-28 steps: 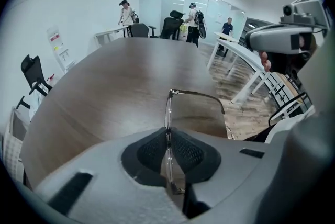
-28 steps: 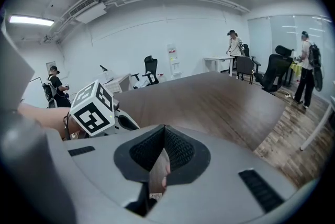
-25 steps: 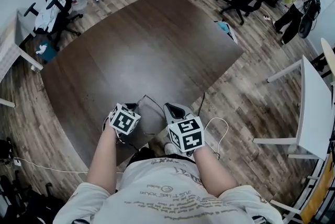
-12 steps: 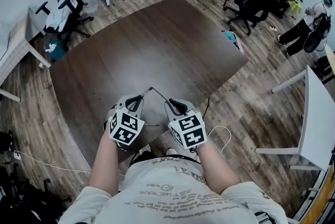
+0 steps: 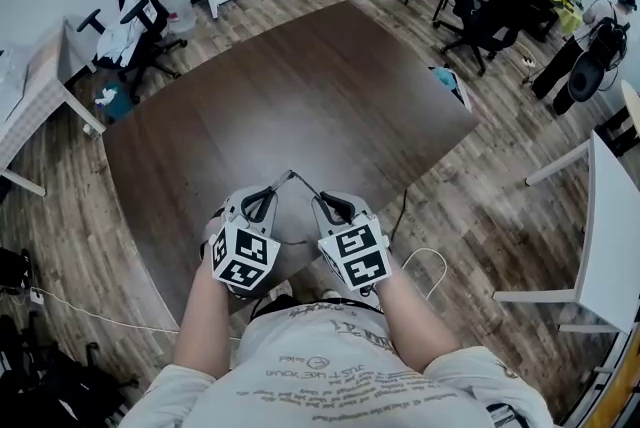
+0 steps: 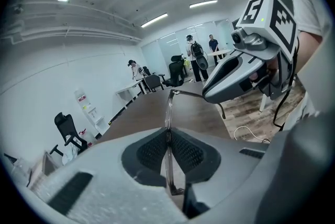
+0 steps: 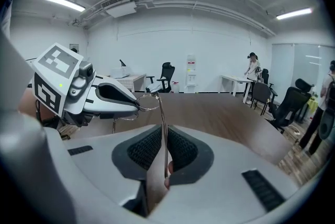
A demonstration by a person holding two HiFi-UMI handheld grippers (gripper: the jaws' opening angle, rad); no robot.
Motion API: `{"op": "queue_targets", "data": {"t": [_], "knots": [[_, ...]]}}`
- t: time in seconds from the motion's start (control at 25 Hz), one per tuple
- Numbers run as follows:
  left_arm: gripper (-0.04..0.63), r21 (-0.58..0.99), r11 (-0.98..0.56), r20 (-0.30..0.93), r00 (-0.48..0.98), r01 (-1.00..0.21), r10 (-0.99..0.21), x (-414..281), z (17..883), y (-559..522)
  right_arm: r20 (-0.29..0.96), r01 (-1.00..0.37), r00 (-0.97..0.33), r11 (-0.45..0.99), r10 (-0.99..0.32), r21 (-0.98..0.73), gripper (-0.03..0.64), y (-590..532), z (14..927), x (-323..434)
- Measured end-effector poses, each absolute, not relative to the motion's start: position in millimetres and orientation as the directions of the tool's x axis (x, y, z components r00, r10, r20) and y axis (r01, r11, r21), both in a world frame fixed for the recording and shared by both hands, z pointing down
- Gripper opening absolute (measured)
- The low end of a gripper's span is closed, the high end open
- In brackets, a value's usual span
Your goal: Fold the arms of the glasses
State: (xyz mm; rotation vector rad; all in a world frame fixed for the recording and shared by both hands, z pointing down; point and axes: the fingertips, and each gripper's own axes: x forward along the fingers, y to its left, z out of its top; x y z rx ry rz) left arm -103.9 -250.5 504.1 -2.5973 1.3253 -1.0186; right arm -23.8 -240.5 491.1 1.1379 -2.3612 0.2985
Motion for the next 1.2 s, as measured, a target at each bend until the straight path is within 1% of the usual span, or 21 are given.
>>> {"op": "queue_targets", "data": {"t": [0.16,0.36,0.52,0.68,1.0,1.2], "knots": [[0.035,-0.321,-0.624,0.521,0.418,-0.713,-0.744,-105,501,-251,0.510,-0.763,-0.569,0.645,-0.644,-0.038,0.031,-238,492,-30],[0.035,-0.272,-0.629,0.501,0.451,-0.728,-0.739,-105,494,-253,0.473,-0.731,-0.660,0.645,-0.584,-0.223,0.028,-236,486,-37],[0.035,-0.224,-0.633,0.487,0.478,-0.741,-0.731,-104,489,-252,0.443,-0.690,-0.720,0.621,-0.534,-0.372,0.027,-233,480,-44],[0.035,-0.195,-0.639,0.467,0.503,-0.744,-0.727,-96,485,-247,0.414,-0.648,-0.762,0.586,-0.498,-0.486,0.025,-228,480,-50],[0.035,-0.208,-0.662,0.460,0.525,-0.720,-0.716,-81,489,-246,0.393,-0.613,-0.786,0.512,-0.478,-0.602,0.021,-226,485,-52],[0.035,-0.218,-0.688,0.469,0.544,-0.692,-0.696,-70,493,-244,0.381,-0.599,-0.791,0.480,-0.478,-0.641,0.018,-227,489,-53]]}}
